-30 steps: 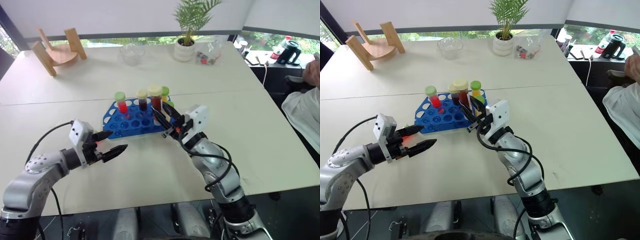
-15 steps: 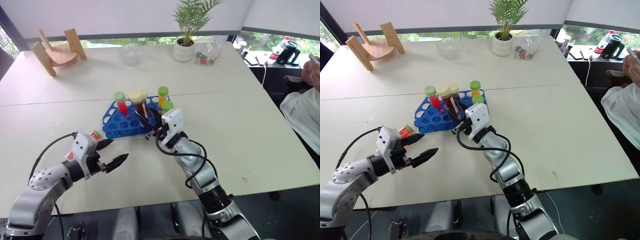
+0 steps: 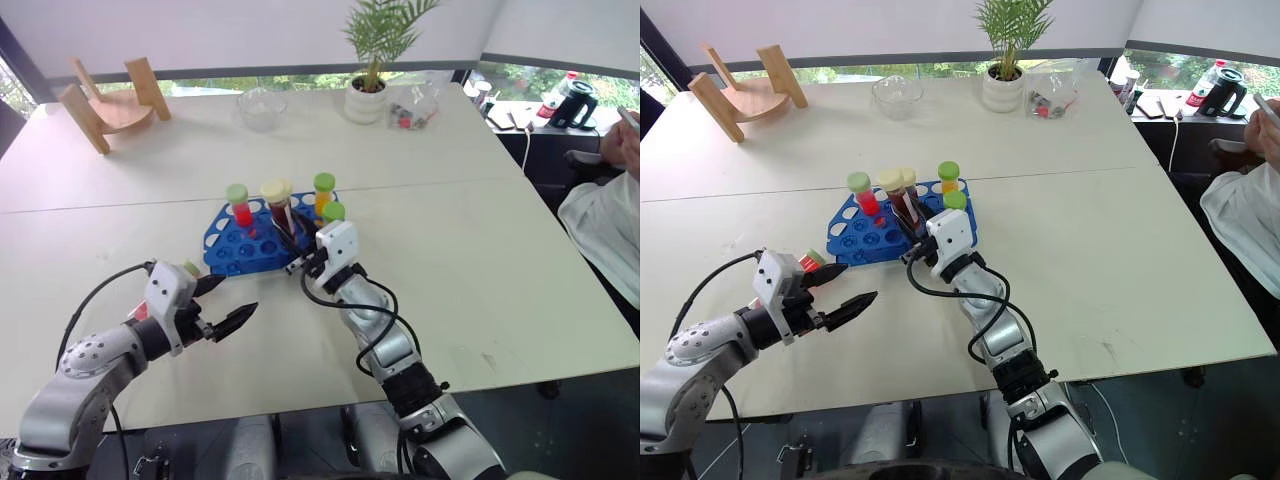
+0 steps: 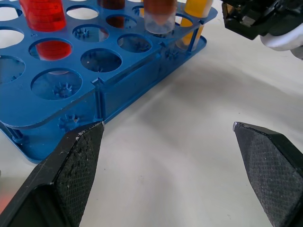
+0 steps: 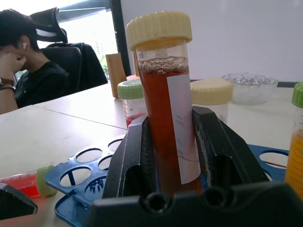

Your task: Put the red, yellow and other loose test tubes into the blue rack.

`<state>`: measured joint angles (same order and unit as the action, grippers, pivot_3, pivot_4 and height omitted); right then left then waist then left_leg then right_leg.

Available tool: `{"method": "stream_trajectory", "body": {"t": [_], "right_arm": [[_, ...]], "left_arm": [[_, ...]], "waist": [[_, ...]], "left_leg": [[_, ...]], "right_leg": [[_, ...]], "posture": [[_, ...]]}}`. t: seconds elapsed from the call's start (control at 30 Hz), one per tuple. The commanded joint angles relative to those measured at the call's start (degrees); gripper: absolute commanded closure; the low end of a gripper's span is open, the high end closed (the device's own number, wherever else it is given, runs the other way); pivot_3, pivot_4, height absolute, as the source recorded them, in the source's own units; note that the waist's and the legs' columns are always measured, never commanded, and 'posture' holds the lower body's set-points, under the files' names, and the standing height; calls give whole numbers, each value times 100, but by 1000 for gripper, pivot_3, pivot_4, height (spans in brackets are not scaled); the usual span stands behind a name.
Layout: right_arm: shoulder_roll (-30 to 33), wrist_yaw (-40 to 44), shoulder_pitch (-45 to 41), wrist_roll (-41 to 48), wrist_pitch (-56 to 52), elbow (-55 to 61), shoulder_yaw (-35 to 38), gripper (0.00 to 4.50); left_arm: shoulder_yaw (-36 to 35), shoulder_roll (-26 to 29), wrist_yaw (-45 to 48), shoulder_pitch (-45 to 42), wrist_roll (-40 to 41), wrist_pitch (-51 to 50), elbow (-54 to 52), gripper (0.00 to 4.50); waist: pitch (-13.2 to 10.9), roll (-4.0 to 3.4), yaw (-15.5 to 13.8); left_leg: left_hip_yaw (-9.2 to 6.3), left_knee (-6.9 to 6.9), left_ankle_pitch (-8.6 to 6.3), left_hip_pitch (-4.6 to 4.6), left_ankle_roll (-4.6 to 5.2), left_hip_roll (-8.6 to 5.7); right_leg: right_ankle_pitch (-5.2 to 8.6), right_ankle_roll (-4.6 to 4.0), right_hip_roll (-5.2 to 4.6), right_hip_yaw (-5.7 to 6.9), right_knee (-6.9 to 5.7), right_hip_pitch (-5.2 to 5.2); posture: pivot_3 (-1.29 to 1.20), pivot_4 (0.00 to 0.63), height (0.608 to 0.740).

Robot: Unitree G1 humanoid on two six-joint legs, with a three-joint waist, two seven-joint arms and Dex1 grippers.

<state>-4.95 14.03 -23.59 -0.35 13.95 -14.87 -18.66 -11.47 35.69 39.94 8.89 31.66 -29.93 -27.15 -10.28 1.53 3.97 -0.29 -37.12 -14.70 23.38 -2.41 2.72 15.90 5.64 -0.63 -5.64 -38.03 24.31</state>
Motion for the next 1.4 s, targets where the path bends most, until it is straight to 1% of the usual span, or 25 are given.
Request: {"method": "stream_trajectory", "body": {"t": [0.03, 0.23, 0.53, 0.93, 1.03, 1.13, 1.2, 1.23, 1.27, 1.37, 1.4], "right_arm": [[-128, 41, -127, 21, 175, -44, 76, 3726], [-106, 90, -74, -44, 316, -245, 121, 3726], [-39, 297, 281, -60, 137, 118, 42, 3726], [-154, 159, -69, -160, 521, -560, 184, 3726], [-152, 169, -80, -143, 555, -590, 213, 3726], [-146, 231, 51, -129, 505, -375, 153, 3726], [-140, 268, 170, -118, 450, -144, 99, 2700], [-137, 281, 209, -111, 421, -60, 84, 2329], [-128, 287, 251, -119, 374, 49, 72, 1849], [15, 437, 349, -61, 18, 692, 72, 248], [126, 565, 390, 8, -218, 1111, 67, 60]], "left_arm": [[0, 36, 3, 10, -21, 33, -155, 0], [-34, 27, -18, 81, -31, 68, -154, 0], [-21, -4, 1, 182, -89, 154, -64, 0], [13, -38, 4, 161, -168, 195, 22, 0], [6, -41, 0, 163, -176, 208, 43, 0], [-6, -57, 1, 180, -180, 216, 66, 0], [-22, -69, -4, 192, -157, 194, 61, 0], [-26, -71, -4, 196, -152, 185, 58, 0], [-38, -67, 5, 204, -136, 172, 51, 0], [-278, 62, 15, 255, 124, -136, -116, 0], [-405, 256, -62, 264, 198, -462, -257, 0]], "waist": [[0, 0, 1], [0, 0, 1], [1, 0, 0], [0, -1, 5], [0, -1, 6], [0, 0, 6], [0, 0, 1], [0, -1, 1], [0, -1, 2], [0, -1, 3], [0, -1, 2]], "left_leg": [[0, 1, 0, 0, 0, 0], [-1, 0, 0, -1, 0, 0], [-2, 1, 0, -2, 0, 0], [0, 0, 0, -5, 0, 0], [-1, -1, 0, -5, -1, 0], [-1, -1, 0, -5, -1, 0], [-1, -1, 0, -5, -1, 0], [-2, 0, 0, -5, -1, 1], [-2, 0, 0, -5, -1, 0], [-2, 1, 0, -4, -1, 1], [-2, 1, 0, -3, -1, 1]], "right_leg": [[0, 0, 0, 0, -1, 0], [0, 0, -1, 1, -3, 0], [0, -1, 0, 1, -5, -1], [1, -2, 0, 1, -5, -3], [0, -2, 1, 1, -6, -3], [0, -1, 1, 1, -6, -3], [0, -1, 0, 1, -6, -3], [0, -1, 0, 1, -6, -3], [0, -1, 0, 1, -6, -3], [1, -2, 0, 1, -6, -1], [1, -2, 1, 1, -6, -1]], "posture": [[0, 150, 740], [0, 150, 740], [0, 150, 740], [0, 150, 740], [0, 150, 740], [0, 150, 740], [0, 150, 740], [0, 150, 740], [0, 150, 740], [0, 150, 740], [0, 150, 740]]}}
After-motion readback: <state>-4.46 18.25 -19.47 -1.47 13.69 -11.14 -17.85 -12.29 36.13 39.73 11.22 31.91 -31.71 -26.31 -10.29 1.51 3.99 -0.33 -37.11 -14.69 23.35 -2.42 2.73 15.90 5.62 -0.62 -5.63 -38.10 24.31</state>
